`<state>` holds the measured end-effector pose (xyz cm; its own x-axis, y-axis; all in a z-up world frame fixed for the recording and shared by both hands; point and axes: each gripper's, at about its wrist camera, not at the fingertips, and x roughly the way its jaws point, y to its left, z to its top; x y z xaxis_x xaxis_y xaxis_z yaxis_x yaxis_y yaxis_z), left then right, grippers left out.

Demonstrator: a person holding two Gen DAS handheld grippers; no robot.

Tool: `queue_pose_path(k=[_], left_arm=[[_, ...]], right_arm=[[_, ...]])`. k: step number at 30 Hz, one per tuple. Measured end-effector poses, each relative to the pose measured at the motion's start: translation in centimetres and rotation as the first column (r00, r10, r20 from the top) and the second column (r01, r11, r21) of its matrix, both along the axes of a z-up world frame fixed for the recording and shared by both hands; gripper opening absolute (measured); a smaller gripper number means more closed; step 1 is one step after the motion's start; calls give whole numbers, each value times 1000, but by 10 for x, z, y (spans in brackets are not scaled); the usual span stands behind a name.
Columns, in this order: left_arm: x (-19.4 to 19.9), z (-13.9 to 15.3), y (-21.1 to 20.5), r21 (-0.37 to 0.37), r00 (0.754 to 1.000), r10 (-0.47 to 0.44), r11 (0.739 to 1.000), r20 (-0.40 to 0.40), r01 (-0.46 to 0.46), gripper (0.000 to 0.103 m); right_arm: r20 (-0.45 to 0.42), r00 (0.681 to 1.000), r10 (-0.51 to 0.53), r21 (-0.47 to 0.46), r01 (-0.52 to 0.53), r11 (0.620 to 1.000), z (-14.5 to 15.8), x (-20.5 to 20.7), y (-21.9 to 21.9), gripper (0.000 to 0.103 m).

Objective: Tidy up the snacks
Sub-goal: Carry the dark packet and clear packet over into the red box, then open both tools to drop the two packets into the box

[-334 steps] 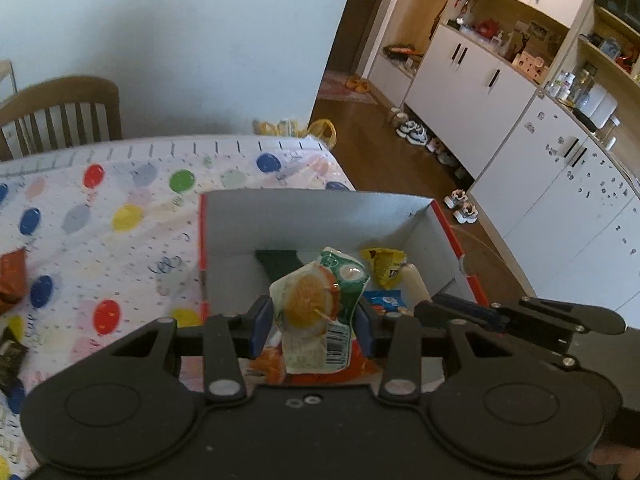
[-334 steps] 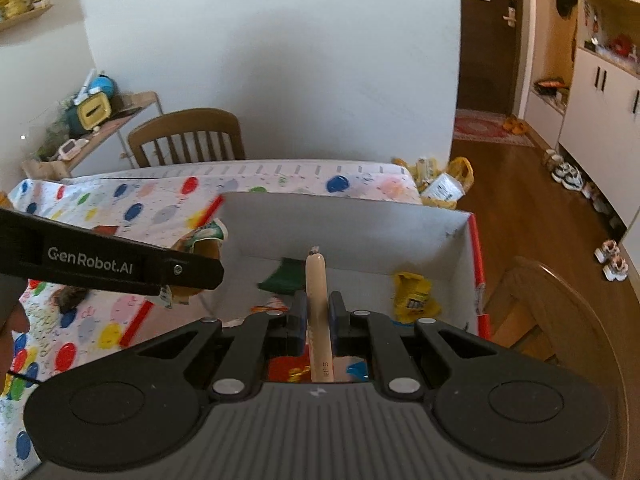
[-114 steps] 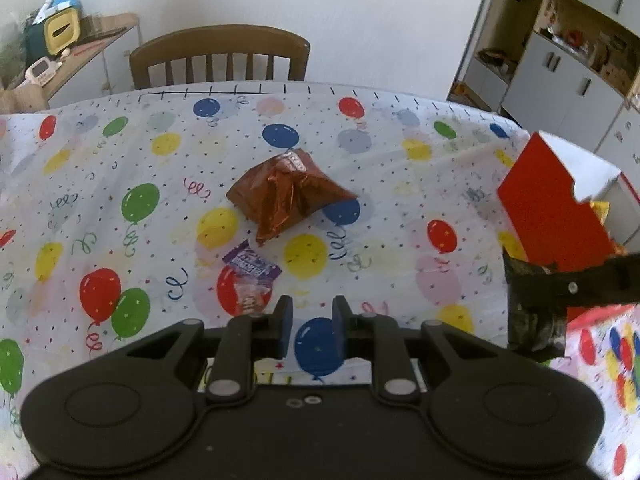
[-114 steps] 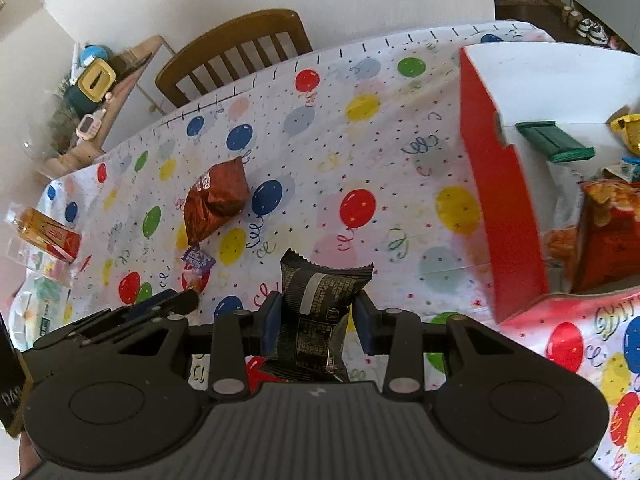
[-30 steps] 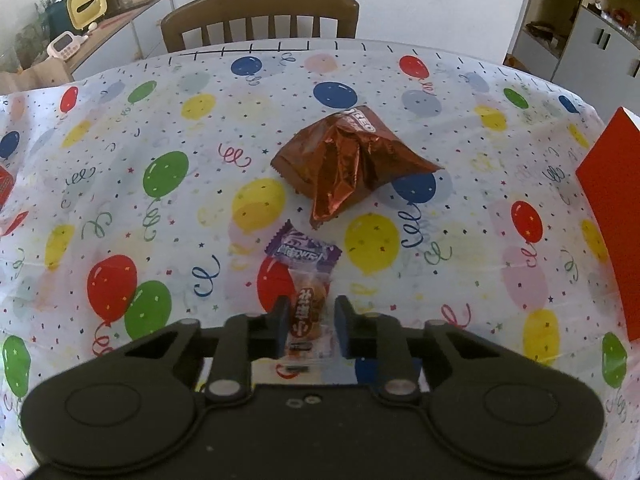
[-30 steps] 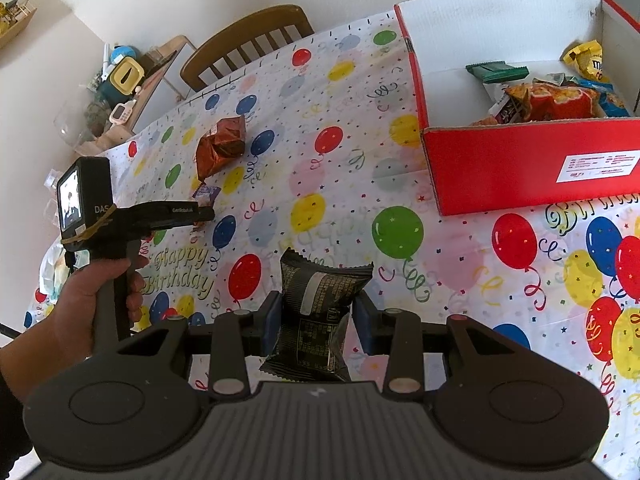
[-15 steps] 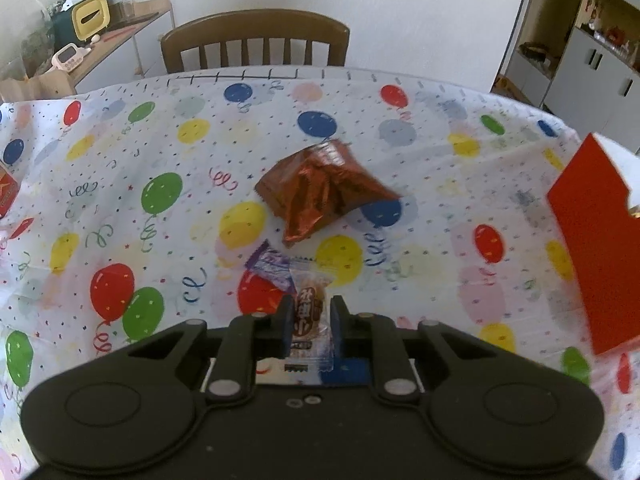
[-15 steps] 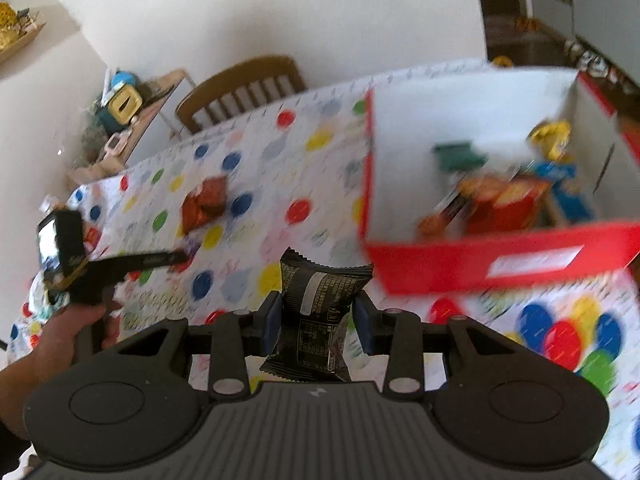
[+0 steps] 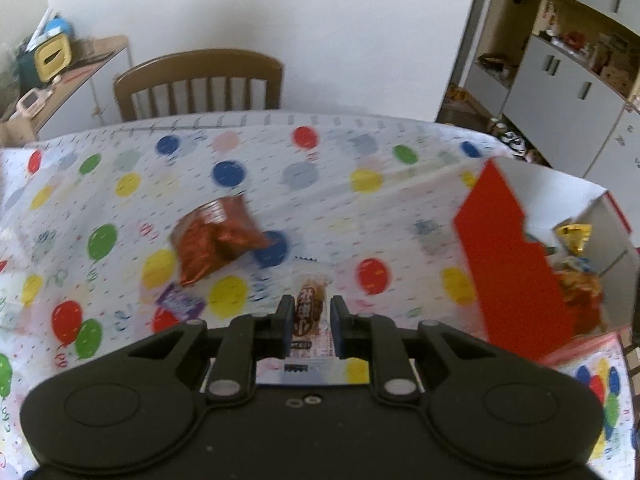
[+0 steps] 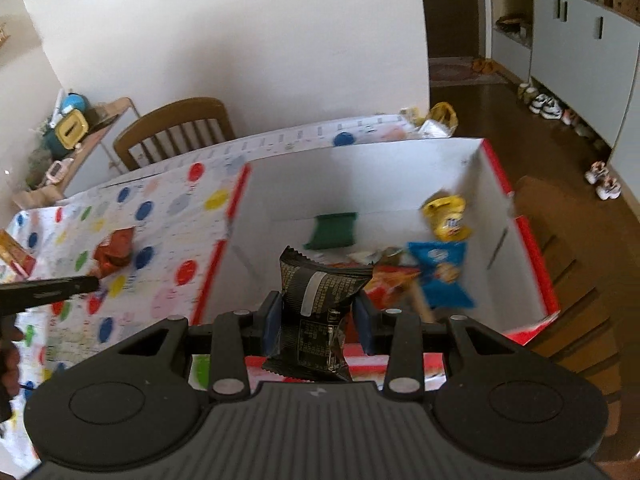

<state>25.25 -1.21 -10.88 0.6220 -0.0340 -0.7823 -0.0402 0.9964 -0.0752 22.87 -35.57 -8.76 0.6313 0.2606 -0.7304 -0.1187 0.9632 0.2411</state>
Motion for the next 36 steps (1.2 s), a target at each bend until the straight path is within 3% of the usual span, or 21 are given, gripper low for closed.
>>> queue_pose_path(k=[9, 15, 19, 28, 36], left_arm=[[11, 25, -67, -12, 997, -69, 998, 36, 69, 17], [30, 38, -115, -51, 992, -119, 991, 50, 121, 17], [45, 42, -156, -34, 984, -168, 985, 56, 171, 17], [69, 12, -215, 17, 976, -218, 976, -20, 219, 17], [78, -10, -232, 61, 973, -219, 973, -77, 224, 17]], right_arm=[[-11, 999, -33, -21, 33, 999, -19, 37, -44, 37], [-36, 999, -24, -25, 23, 999, -31, 61, -57, 37], [-48, 999, -17, -30, 15, 999, -37, 78, -60, 37], [-81, 997, -15, -24, 13, 1000, -50, 110, -66, 37], [-92, 996, 10, -17, -11, 1000, -55, 118, -70, 38]])
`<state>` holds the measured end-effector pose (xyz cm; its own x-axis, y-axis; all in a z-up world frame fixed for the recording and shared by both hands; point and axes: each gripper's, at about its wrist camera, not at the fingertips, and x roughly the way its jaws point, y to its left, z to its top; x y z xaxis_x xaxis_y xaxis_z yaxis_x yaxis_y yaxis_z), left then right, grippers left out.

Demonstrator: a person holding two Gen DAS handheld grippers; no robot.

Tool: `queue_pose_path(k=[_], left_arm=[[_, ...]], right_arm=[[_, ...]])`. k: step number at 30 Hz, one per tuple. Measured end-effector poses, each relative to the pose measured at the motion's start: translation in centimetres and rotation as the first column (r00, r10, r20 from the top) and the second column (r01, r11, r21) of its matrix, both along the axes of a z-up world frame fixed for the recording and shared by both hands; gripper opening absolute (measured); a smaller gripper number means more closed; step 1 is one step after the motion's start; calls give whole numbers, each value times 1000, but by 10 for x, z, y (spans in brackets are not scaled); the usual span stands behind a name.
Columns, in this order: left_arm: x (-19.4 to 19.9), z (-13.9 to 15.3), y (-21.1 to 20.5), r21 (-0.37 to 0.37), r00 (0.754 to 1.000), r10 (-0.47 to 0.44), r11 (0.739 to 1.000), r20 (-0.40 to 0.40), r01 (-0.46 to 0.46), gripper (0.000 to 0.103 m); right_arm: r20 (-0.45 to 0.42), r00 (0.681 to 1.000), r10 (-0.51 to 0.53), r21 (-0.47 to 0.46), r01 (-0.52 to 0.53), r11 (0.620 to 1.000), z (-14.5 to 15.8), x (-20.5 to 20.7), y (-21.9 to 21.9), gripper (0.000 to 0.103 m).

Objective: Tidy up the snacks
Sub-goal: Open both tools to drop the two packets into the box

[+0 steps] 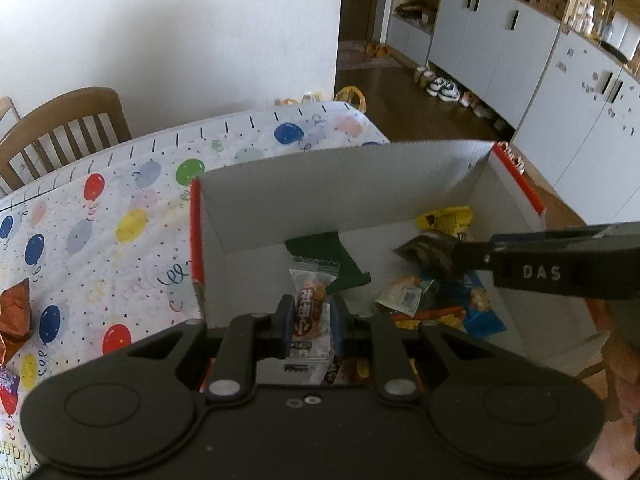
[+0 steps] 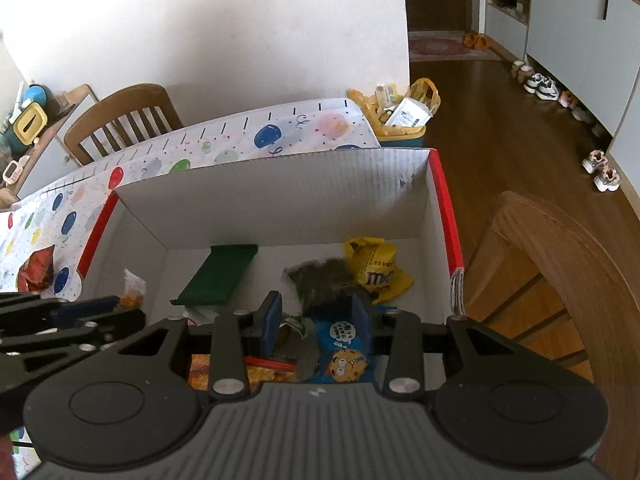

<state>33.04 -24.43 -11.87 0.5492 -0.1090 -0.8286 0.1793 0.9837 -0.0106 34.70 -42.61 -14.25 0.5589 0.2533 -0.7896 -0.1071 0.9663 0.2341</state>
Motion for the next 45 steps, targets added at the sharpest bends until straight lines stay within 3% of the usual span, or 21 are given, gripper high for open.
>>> queue_pose_path(k=[7, 15, 23, 30, 37, 45], left_arm=[[8, -14, -11, 41, 999, 0, 999, -32, 2, 17], [11, -20, -13, 27, 997, 15, 1000, -77, -13, 17], [9, -18, -12, 30, 996, 24, 999, -90, -21, 18], [3, -13, -1, -42, 992, 30, 999, -121, -35, 19], [-11, 3, 5, -81, 997, 12, 997, -81, -19, 19], [-34, 27, 18, -71, 1000, -9, 997, -4, 9, 20]], right_arm=[[2, 1000, 17, 37, -17, 999, 4, -10, -8, 44], [51, 998, 37, 79, -41, 996, 16, -32, -18, 68], [70, 997, 42, 110, -50, 993, 27, -51, -23, 69], [92, 994, 55, 123, -66, 990, 39, -66, -21, 69], [128, 989, 68, 132, -85, 988, 54, -83, -16, 69], [166, 982, 88, 131, -110, 985, 71, -99, 1, 69]])
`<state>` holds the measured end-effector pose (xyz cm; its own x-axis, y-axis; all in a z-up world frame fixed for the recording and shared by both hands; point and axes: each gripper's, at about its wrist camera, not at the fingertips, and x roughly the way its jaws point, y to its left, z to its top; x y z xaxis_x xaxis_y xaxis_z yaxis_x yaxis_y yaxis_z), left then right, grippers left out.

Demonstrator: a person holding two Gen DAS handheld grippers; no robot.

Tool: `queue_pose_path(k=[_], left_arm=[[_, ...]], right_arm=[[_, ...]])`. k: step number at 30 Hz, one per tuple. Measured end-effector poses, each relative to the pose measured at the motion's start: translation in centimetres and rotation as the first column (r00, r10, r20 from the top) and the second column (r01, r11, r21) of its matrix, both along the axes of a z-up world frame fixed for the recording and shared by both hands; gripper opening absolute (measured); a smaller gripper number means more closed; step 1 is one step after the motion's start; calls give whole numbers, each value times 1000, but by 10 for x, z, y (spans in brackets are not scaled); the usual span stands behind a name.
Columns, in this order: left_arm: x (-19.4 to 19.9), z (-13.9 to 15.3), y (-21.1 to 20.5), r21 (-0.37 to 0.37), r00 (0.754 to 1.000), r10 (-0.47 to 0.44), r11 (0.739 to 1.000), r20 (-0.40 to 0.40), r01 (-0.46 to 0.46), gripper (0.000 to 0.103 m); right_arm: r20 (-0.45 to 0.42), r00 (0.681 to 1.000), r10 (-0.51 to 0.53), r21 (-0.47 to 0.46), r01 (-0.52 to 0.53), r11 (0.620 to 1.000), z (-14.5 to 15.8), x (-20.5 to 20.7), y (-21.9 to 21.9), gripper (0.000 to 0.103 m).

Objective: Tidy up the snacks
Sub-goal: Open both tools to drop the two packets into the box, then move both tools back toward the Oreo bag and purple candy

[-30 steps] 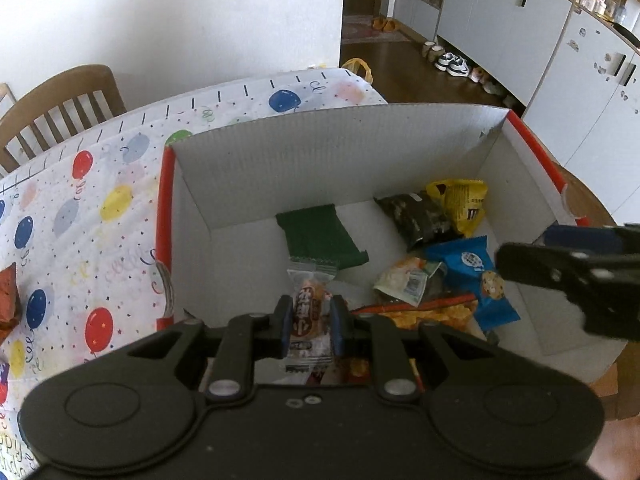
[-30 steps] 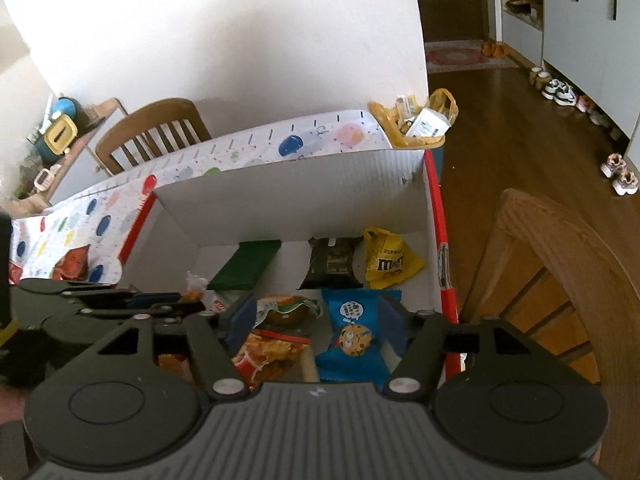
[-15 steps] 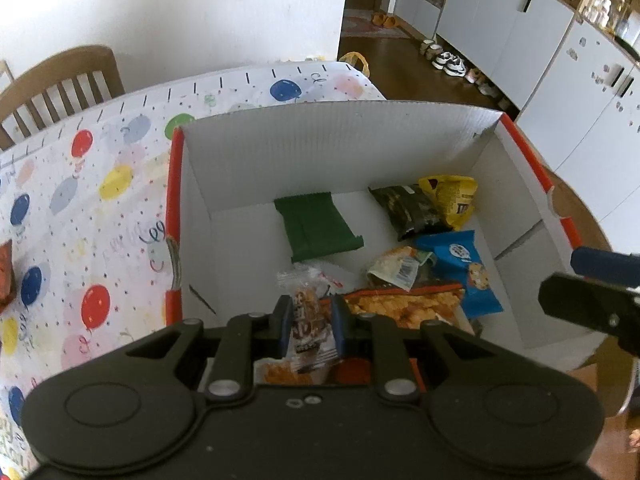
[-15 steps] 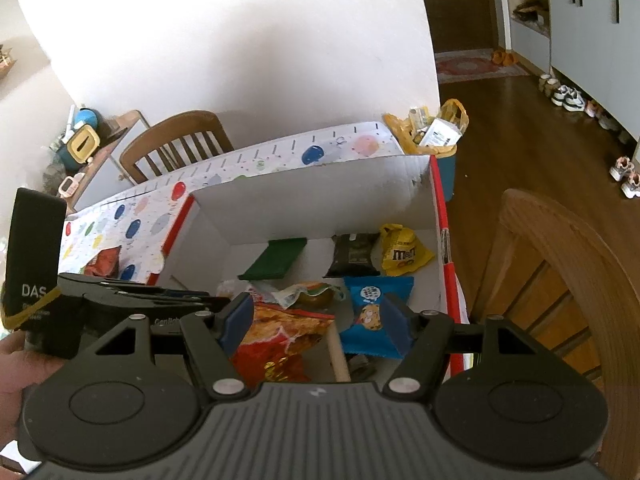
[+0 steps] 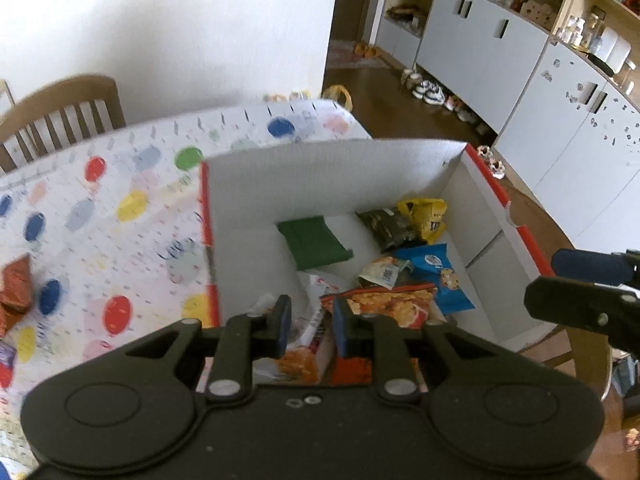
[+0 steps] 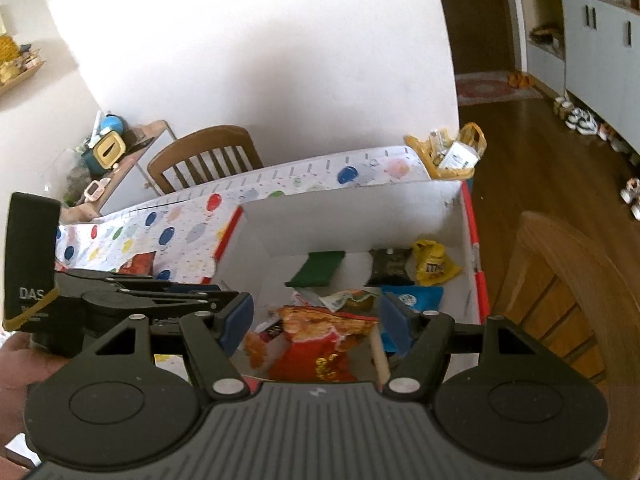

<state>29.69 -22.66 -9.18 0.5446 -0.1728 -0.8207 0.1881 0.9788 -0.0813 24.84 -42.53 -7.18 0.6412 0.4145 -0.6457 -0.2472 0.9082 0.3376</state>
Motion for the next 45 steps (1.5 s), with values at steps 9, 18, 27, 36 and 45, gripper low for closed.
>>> queue_pose_path(k=[9, 18, 27, 36, 45], left_arm=[[-29, 29, 41, -50, 997, 13, 999, 76, -9, 21], [-52, 43, 105, -71, 990, 65, 996, 123, -57, 22], [-70, 45, 179, -89, 979, 142, 988, 145, -130, 27], [-86, 50, 250, -106, 948, 241, 969, 208, -223, 102], [-94, 50, 298, -101, 923, 305, 952, 234, -289, 102]], right_arm=[[55, 997, 58, -16, -57, 998, 20, -19, 45, 69], [84, 988, 126, -32, -123, 992, 32, -34, 105, 69], [100, 979, 177, -41, -174, 984, 40, -39, 169, 69], [101, 967, 234, -58, -229, 972, 43, -40, 227, 69], [110, 950, 292, -114, -279, 953, 44, -35, 276, 69]])
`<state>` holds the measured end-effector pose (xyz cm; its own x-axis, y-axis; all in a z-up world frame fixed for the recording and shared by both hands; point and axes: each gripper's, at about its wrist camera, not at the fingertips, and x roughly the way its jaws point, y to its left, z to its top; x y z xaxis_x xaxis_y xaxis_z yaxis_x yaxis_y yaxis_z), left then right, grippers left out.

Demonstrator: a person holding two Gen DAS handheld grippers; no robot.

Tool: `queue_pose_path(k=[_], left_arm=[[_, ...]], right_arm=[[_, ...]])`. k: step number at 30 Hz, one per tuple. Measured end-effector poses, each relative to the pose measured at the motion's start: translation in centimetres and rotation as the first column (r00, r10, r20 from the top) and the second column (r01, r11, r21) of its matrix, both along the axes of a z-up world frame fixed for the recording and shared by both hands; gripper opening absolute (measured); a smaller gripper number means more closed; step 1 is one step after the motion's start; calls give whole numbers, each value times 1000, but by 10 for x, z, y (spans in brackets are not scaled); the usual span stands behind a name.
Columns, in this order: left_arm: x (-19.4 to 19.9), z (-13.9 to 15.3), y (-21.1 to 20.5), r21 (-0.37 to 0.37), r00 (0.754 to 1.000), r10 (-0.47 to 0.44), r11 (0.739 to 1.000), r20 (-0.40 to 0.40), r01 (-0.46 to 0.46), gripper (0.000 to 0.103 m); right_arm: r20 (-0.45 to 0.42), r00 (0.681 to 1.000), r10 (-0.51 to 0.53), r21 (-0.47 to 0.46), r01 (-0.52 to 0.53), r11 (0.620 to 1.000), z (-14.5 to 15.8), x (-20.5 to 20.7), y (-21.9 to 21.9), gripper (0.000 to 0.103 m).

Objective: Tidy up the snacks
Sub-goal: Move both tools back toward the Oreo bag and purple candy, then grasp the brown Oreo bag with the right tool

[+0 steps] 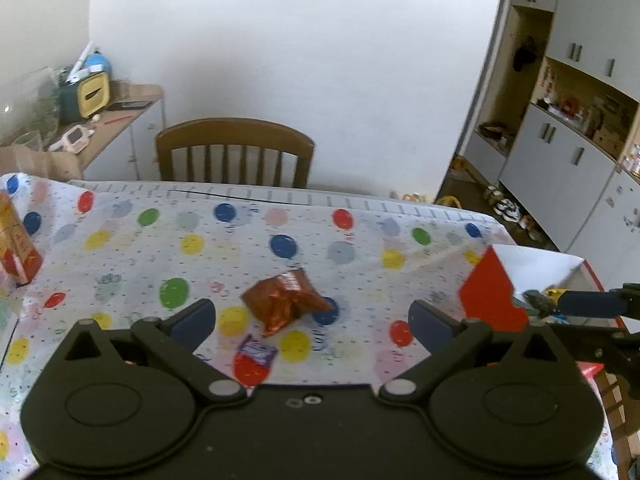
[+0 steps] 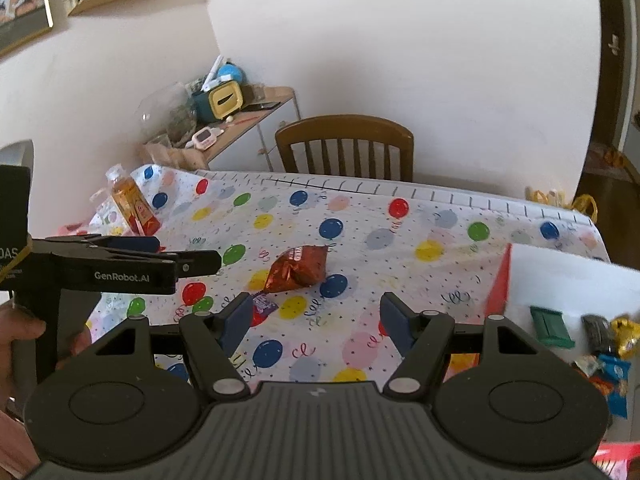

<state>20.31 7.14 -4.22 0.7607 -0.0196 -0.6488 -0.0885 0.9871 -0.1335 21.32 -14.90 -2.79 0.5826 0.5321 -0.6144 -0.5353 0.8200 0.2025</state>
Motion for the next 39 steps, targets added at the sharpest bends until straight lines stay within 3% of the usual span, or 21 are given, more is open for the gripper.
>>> queue_pose_path(k=[6, 9, 15, 31, 39], left_arm=[[-1, -7, 27, 17, 999, 38, 999, -2, -38, 102], [1, -13, 39, 26, 998, 65, 998, -8, -64, 102], [9, -28, 56, 50, 994, 106, 993, -22, -105, 103], [38, -103, 65, 19, 975, 157, 988, -158, -156, 102], [59, -123, 54, 22, 956, 215, 976, -198, -215, 98]], right_arm=[[7, 1000, -18, -20, 19, 1000, -7, 18, 27, 70], [24, 999, -39, -29, 39, 999, -12, 28, 37, 80], [10, 999, -54, -54, 54, 997, -26, 57, 57, 81], [-181, 983, -44, -76, 30, 997, -89, 147, 118, 81], [-271, 961, -57, -91, 34, 995, -121, 183, 151, 81]])
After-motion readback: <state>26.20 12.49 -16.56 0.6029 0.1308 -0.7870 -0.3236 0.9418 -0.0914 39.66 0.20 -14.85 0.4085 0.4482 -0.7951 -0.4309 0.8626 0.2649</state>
